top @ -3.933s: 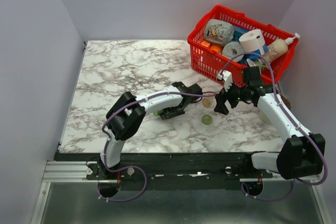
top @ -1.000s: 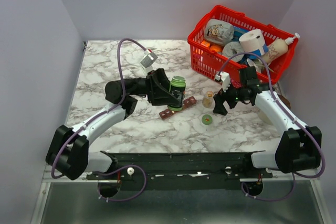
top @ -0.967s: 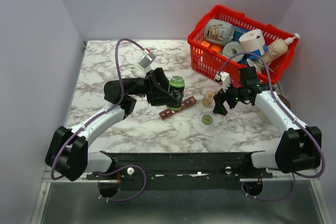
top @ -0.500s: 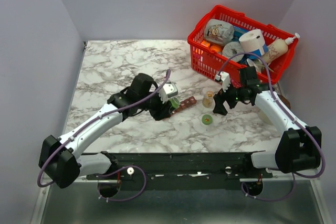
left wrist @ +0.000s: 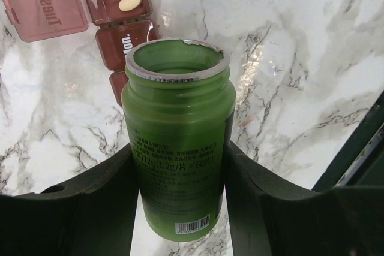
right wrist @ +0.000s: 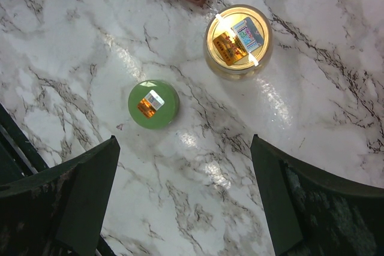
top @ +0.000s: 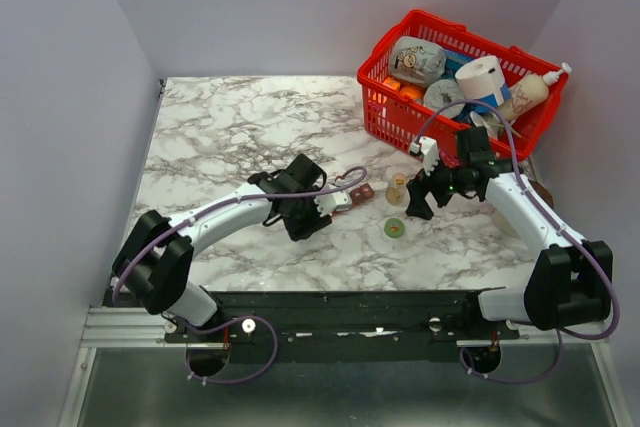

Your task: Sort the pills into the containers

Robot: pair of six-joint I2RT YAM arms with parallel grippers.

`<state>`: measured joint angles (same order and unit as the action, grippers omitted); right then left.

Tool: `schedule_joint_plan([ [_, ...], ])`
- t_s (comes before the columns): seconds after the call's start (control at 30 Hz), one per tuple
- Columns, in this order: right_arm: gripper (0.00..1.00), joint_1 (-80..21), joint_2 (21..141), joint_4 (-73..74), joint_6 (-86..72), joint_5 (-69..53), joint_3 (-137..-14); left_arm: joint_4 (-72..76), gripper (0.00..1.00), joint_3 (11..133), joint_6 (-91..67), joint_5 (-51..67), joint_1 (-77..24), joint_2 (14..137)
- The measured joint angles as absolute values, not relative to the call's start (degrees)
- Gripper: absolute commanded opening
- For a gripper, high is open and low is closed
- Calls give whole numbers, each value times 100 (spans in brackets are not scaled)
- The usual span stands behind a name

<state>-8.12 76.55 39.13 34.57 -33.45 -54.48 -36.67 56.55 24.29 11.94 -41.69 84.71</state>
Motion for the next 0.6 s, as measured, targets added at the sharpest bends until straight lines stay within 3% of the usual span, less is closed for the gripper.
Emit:
schedule_joint_plan([
  [0.6, 100, -812, 7647, 3918, 3511, -3330, -5448, -4536, 0, 6923, 2342, 209, -4322, 9780],
])
